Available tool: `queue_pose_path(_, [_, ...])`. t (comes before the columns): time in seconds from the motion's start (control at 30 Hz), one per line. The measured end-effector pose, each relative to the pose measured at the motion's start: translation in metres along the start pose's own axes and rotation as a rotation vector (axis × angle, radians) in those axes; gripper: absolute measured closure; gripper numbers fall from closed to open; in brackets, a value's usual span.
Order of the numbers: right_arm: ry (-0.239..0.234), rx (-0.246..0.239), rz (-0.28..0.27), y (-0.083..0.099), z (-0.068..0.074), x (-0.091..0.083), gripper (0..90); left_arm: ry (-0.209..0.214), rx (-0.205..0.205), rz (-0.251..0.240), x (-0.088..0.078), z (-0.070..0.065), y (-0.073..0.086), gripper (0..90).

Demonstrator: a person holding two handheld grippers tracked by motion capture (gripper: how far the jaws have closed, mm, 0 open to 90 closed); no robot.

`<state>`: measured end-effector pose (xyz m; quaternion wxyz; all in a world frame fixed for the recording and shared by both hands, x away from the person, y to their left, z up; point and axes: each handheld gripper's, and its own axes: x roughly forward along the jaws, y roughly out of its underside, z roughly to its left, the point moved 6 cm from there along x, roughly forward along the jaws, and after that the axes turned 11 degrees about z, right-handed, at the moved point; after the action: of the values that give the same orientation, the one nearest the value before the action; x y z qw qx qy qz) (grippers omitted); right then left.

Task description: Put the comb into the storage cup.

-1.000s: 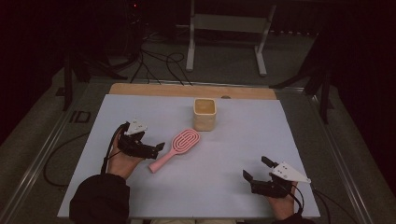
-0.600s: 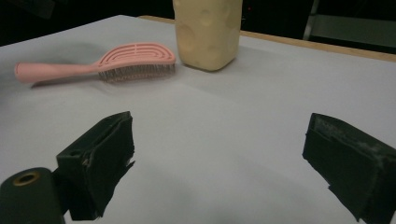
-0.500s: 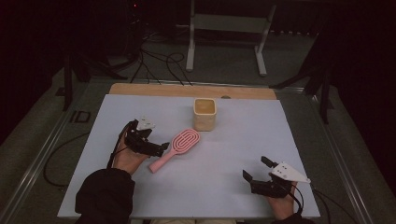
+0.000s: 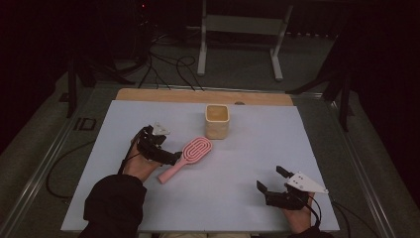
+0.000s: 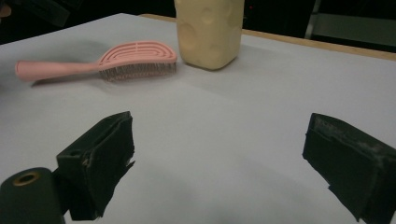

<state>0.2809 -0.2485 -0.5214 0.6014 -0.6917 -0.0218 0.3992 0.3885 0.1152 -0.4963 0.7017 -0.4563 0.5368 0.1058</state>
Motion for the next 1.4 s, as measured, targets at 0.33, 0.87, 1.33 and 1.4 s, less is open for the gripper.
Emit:
queue_pose_path(0.33, [0.000,-0.005,0.002,0.000,0.000,0.001,8.6,0.003,0.021,0.040,0.007,-0.001,-0.003,0.0])
queue_pose_path(0.87, [-0.001,-0.002,0.003,0.000,0.000,0.000,8.6,0.017,0.053,0.084,0.019,-0.008,-0.009,0.0])
queue_pose_path(1.33, [-0.005,-0.004,0.003,0.000,0.000,0.001,8.6,0.016,0.079,0.157,0.034,-0.013,-0.012,0.0])
queue_pose_path(1.4, [-0.006,-0.003,0.003,0.000,0.000,0.001,8.7,0.016,0.083,0.173,0.036,-0.014,-0.012,0.0])
